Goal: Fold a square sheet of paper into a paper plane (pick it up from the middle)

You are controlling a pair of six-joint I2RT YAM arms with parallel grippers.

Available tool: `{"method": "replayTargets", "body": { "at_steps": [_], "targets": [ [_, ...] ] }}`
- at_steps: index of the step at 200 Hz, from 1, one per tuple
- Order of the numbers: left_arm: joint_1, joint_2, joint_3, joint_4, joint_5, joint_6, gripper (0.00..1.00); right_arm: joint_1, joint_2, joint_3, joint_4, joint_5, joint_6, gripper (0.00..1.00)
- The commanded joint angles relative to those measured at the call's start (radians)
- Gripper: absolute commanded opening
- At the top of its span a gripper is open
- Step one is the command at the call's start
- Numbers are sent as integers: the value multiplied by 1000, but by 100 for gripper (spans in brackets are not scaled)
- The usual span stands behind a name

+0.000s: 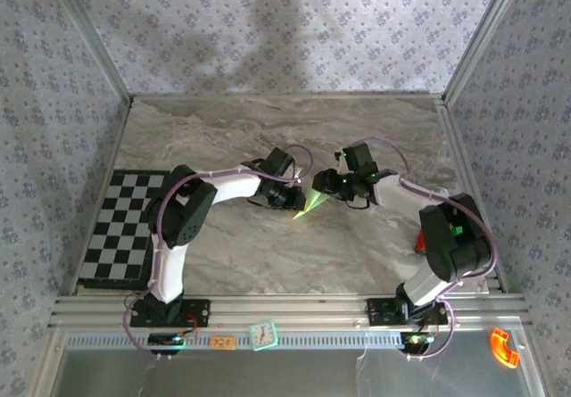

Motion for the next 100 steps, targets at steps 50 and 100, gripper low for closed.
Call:
{"method": "replayTargets", "body": {
  "at_steps": [50, 100],
  "targets": [
    [-25, 67, -4, -82, -37, -5, 18, 30, 118, 75, 74, -34, 58, 21],
    [-25, 67, -4, -87, -43, -6, 18, 32, 169, 86, 68, -13, 59, 17]
  ]
}}
